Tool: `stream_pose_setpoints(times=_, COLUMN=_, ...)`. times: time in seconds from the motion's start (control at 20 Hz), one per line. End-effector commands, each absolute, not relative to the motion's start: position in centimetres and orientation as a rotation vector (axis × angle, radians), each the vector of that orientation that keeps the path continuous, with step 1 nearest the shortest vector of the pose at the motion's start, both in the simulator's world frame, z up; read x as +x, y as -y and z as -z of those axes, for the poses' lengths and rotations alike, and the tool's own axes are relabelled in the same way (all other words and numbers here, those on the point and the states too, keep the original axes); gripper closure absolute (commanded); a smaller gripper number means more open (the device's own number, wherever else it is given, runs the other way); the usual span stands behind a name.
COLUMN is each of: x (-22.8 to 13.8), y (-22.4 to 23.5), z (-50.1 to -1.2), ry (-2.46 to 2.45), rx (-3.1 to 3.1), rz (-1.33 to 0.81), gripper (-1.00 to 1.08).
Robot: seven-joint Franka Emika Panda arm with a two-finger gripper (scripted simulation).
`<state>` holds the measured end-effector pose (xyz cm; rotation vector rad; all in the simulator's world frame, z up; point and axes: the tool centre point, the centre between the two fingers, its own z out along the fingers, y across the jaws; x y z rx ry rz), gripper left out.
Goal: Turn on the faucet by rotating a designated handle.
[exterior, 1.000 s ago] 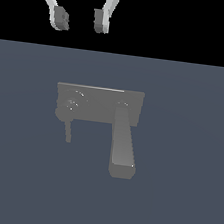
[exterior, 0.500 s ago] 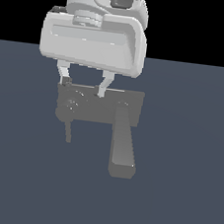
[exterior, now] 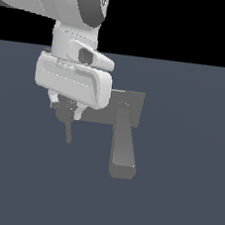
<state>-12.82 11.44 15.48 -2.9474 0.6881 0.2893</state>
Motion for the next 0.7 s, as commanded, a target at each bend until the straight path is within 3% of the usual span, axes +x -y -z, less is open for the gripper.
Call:
stream_pose_setpoints(times=0.0, x=-9.0, y=-9.7, z=-14.1, ry=-0.681, rx=-2.910, rz=-0.196, gripper=-0.70)
stream_pose_setpoints(times=0.05, x=-8.1, y=-12.0, z=-13.6, ry=-0.736, rx=-2.849, rz=-0.193, gripper=-0.67)
stream_pose_setpoints(times=0.1, x=-7.4, y=-9.9, z=-12.9, ry=-0.746, rx=-2.819, rz=-0.182, gripper=-0.44)
stream_pose_setpoints(times=0.15, x=-8.7, y=-6.5, z=-10.8, ry=-0.826, rx=-2.883, rz=-0.197, gripper=-0.57)
stream_pose_setpoints(times=0.2, x=-7.8, y=-6.2, z=-11.1, ry=-0.872, rx=-2.879, rz=-0.159, gripper=-0.79)
stream_pose_setpoints(times=0.25, x=-9.5, y=-7.1, z=-9.8, ry=-0.857, rx=-2.900, rz=-0.192, gripper=-0.53)
stream_pose_setpoints(times=0.4, x=-13.1, y=-4.0, z=-6.8, ry=-0.972, rx=-2.939, rz=-0.210, gripper=-0.77)
stream_pose_setpoints(times=0.45, x=-13.5, y=-3.9, z=-6.5, ry=-1.032, rx=-2.917, rz=-0.193, gripper=-0.70)
stream_pose_setpoints(times=0.5, x=-15.4, y=-3.7, z=-5.4, ry=-1.018, rx=-2.949, rz=-0.205, gripper=-0.76)
stream_pose_setpoints(times=0.55, x=-14.1, y=-4.7, z=-5.8, ry=-1.005, rx=-2.948, rz=-0.130, gripper=-0.39)
stream_pose_setpoints(times=0.6, x=-7.5, y=-10.0, z=-7.0, ry=-0.869, rx=-2.955, rz=-0.071, gripper=0.61)
stream_pose_setpoints(times=0.65, x=-8.7, y=-12.9, z=-9.1, ry=-0.734, rx=-2.954, rz=-0.013, gripper=0.61)
